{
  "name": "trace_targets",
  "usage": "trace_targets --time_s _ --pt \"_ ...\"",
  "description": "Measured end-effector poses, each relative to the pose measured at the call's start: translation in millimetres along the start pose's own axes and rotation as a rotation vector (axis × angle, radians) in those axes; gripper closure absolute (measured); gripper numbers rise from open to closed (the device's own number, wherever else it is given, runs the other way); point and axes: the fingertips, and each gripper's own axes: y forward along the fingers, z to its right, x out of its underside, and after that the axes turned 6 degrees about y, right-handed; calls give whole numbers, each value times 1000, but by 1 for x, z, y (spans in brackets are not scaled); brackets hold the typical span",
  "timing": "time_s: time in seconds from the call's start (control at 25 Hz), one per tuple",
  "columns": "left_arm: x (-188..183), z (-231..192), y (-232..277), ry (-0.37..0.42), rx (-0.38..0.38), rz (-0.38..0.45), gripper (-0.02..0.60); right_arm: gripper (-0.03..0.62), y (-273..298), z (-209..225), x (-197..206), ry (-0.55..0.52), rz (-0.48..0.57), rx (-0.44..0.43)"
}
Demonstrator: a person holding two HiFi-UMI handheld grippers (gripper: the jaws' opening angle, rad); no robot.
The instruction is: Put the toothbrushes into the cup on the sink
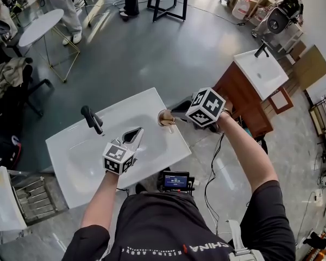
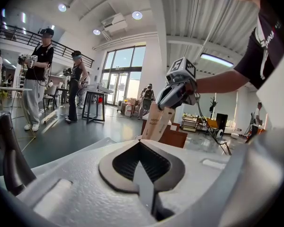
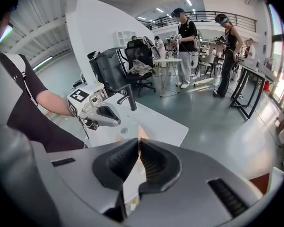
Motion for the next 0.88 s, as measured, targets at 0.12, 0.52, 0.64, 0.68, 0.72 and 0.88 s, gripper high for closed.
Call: trace_targets --time_s 0.12,0.52,0.64,0.68,0.72,0.88 --pt "1 1 -2 2 3 -1 578 558 0 -4 2 2 -5 -1" --pt "-3 2 -7 19 29 10 578 519 -28 -10 -17 36 101 42" --pt "-6 5 -10 23 38 21 578 527 -46 -13 -25 53 187 94" --pt "-6 5 -12 25 40 24 578 536 -53 -14 -28 60 226 118" --pt "-6 6 -14 27 42 27 578 556 -59 -17 -31 66 269 146" --pt "-6 5 -23 27 47 36 578 585 -81 -28 -33 78 407 285"
